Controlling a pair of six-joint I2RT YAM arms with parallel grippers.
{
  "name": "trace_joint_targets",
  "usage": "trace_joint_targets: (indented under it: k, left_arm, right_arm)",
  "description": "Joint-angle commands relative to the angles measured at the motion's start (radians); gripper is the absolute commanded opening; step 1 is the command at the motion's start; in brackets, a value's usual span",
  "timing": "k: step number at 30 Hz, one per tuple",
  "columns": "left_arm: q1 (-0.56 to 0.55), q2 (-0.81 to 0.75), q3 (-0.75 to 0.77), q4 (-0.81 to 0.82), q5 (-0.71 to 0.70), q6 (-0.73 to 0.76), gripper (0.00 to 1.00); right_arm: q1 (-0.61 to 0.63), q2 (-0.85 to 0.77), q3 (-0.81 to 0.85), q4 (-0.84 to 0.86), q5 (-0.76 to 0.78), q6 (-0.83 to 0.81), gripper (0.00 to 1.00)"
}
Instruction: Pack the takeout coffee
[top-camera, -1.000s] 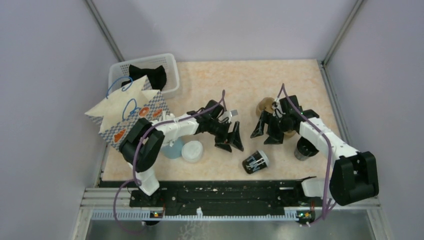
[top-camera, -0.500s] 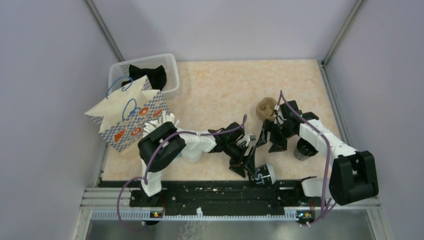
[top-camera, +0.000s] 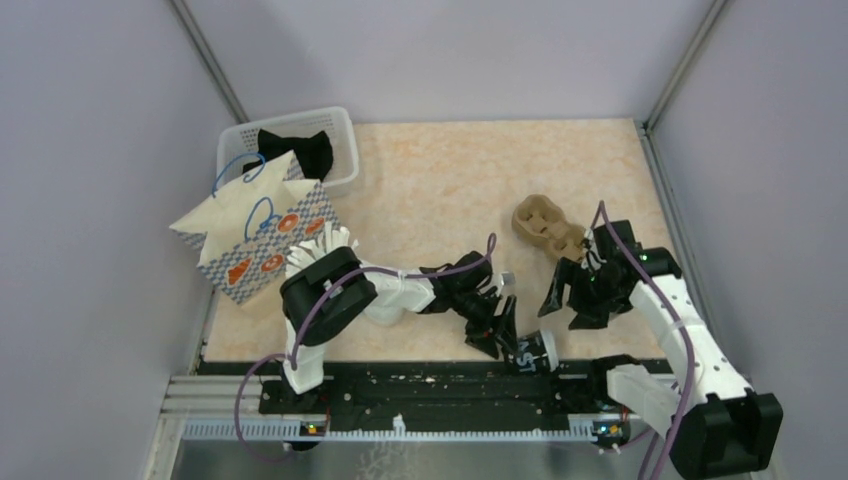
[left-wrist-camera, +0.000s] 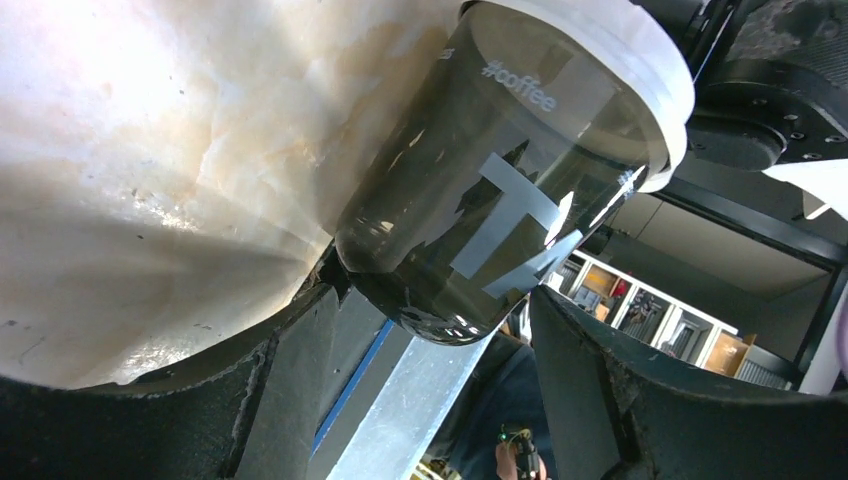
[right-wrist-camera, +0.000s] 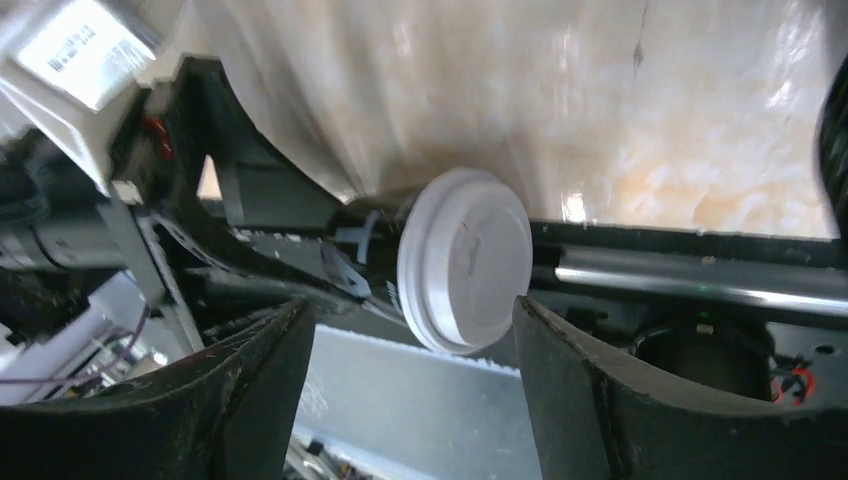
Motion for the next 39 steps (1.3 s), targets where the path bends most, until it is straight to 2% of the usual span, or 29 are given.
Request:
trace_joint_targets:
  k: [1,3,7,10,18,29,31,33,35,39]
  left_arm:
    - [-0.008,-0.002,-0.023,0.053,-0.035,-0.018,0.76]
    - [-0.007,0.009,-0.009,0.054,-0.042,-0.019,0.76]
    - [-0.006,0.010,0.007,0.042,-0.060,-0.008,0.73]
    - [0.001,0.006,0.013,0.017,-0.080,0.005,0.68]
    - [0.102,-0.010,0.013,-0.002,-0.074,0.041,0.63]
    - [0.206,0.173,0.273,-0.131,-0.040,0.154,0.60]
    - [0.228,0.190,0.307,-0.173,-0.034,0.185,0.60]
    - [0.251,0.171,0.336,-0.258,-0.067,0.249,0.64]
    - [0.276,0.119,0.346,-0.346,-0.109,0.319,0.73]
    - [0.304,-0.030,0.284,-0.491,-0.168,0.398,0.85]
  right_arm:
    - [0.005,-0.092,-0.147,-0.053,-0.092,0.049,0.71]
    - [0.019,-0.111,-0.206,0.009,-0.160,0.083,0.68]
    - [0.113,-0.108,-0.200,0.082,-0.122,0.158,0.66]
    - [0.165,-0.087,-0.176,0.125,-0.121,0.202,0.57]
    - [0.174,-0.030,-0.108,0.262,-0.126,0.238,0.50]
    - [0.229,0.139,0.070,0.394,-0.106,0.311,0.48]
    - [0.243,0.155,0.088,0.368,-0.071,0.313,0.48]
    - [0.238,0.157,0.112,0.324,-0.013,0.277,0.50]
    - [0.215,0.161,0.134,0.269,0.018,0.202,0.55]
    - [0.125,0.153,0.083,0.197,-0.073,0.055,0.75]
